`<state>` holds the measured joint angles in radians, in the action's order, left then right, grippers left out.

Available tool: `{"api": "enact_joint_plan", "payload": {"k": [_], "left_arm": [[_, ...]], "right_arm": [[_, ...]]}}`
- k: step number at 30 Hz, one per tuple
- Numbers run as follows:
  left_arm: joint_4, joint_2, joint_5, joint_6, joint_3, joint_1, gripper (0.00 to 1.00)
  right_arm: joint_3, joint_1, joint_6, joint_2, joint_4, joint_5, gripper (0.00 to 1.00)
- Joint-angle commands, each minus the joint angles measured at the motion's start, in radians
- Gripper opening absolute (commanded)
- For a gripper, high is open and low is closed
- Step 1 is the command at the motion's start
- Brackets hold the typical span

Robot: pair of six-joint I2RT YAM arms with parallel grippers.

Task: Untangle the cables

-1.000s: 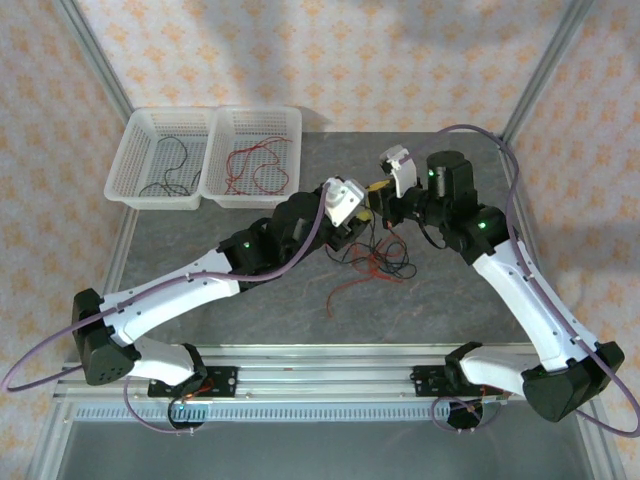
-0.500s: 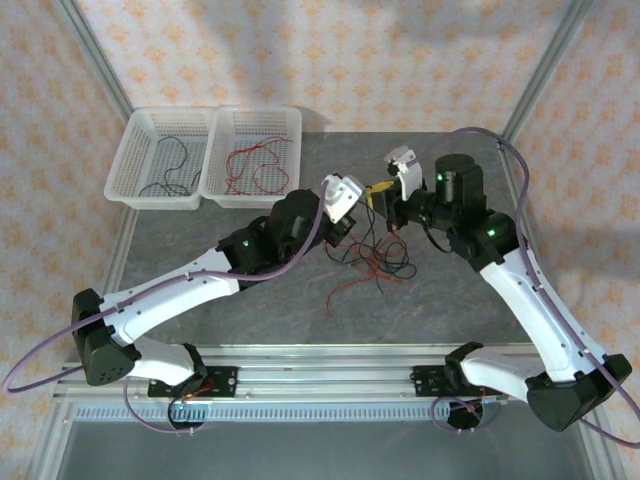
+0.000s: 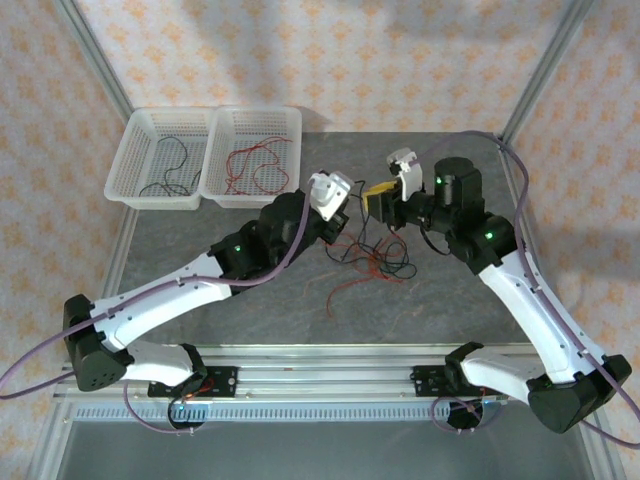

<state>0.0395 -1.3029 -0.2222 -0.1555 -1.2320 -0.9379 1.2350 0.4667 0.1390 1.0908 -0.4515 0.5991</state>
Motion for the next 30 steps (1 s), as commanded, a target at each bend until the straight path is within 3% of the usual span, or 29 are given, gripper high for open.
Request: {"api": "enact_joint_plan", "payload": {"k": [1, 7, 13, 20, 23, 25, 30], "left_arm": [[-0.05, 0.039, -0.102, 0.053, 0.02, 0.006, 0.0], [0.047, 0.05, -0.318, 0.127, -0.006, 0.036, 0.0], [0.188, 0.091, -0.431, 0.254, -0.049, 0.192, 0.0], [0.237, 0.121, -0.448, 0.308, -0.075, 0.4, 0.0], [0.231, 0.112, -0.405, 0.309, -0.092, 0.502, 0.0], [0.235, 0.093, -0.371, 0.315, -0.115, 0.575, 0.0], [0.232, 0.038, -0.29, 0.31, -0.173, 0.721, 0.0]], "right_arm": [[-0.003, 0.006, -0.056, -0.009, 0.067, -0.02, 0.47], [0.018, 0.006, -0.119, 0.006, 0.106, -0.116, 0.73], [0.064, 0.006, -0.175, 0.034, 0.116, -0.239, 0.83], [0.07, 0.006, -0.22, 0.063, 0.137, -0.3, 0.9], [0.056, 0.006, -0.232, 0.066, 0.135, -0.315, 0.93], [0.044, 0.006, -0.238, 0.063, 0.129, -0.322, 1.0], [0.025, 0.004, -0.243, 0.052, 0.114, -0.337, 1.0]]}}
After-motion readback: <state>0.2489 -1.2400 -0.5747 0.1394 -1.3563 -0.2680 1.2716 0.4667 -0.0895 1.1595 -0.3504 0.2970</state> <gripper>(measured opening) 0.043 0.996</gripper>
